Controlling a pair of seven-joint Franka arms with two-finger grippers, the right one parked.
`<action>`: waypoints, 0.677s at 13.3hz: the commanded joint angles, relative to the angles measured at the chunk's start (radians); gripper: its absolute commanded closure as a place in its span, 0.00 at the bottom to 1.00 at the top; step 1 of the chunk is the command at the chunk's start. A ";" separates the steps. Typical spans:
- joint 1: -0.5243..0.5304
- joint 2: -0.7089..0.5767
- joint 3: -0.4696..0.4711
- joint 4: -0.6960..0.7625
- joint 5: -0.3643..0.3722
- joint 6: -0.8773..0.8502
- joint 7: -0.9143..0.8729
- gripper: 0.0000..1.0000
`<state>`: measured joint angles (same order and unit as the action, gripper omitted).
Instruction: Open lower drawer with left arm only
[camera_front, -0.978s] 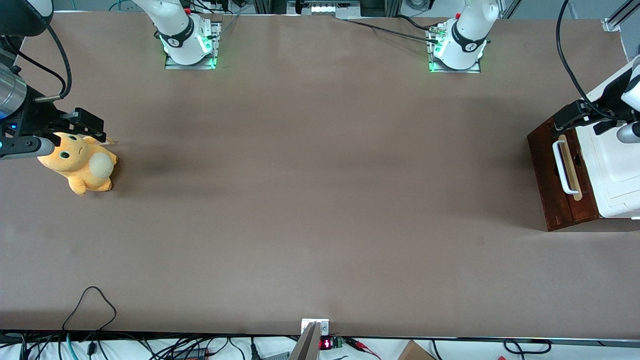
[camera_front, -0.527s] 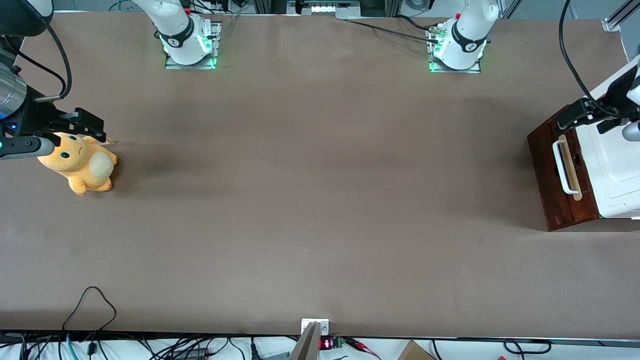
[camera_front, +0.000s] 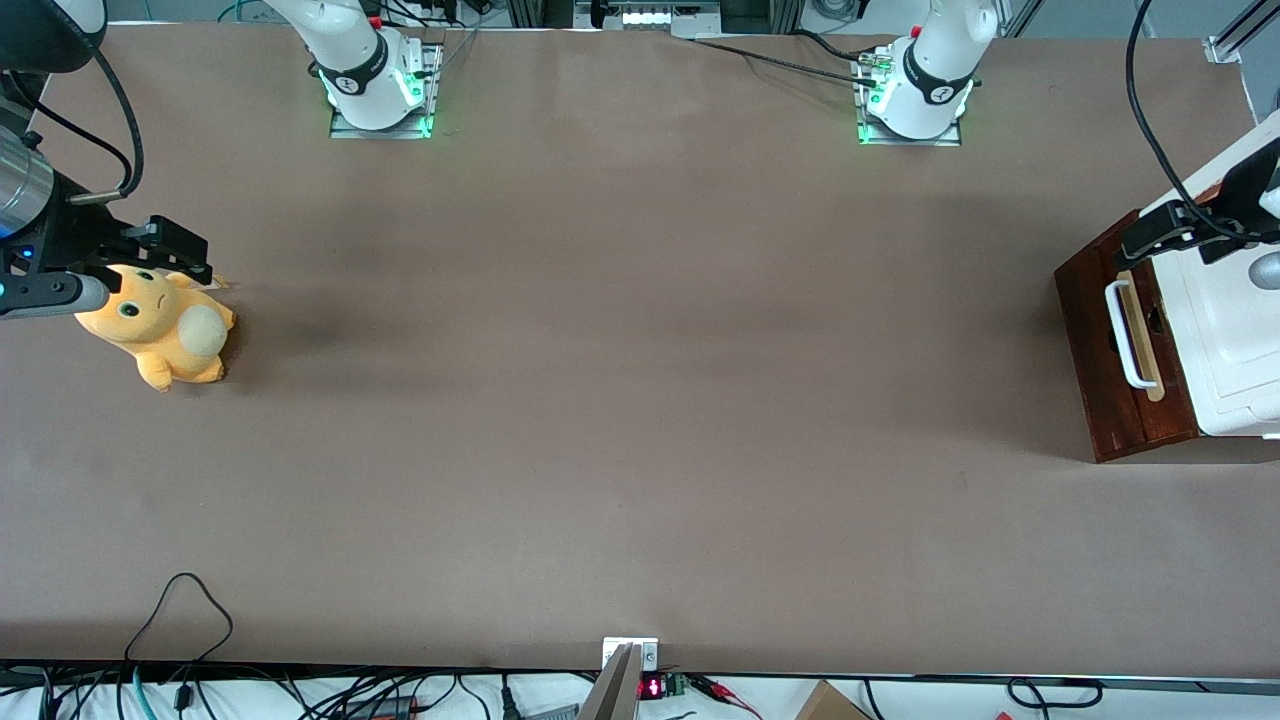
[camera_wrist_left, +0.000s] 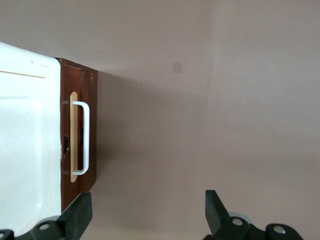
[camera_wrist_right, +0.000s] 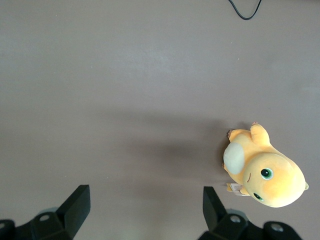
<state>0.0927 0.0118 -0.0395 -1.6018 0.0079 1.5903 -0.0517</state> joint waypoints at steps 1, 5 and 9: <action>0.004 0.025 -0.013 0.023 0.040 -0.023 0.000 0.00; 0.001 0.036 -0.014 0.026 0.101 -0.030 0.000 0.00; 0.004 0.036 -0.014 -0.009 0.138 -0.039 -0.008 0.00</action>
<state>0.0924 0.0422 -0.0464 -1.6029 0.1016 1.5656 -0.0526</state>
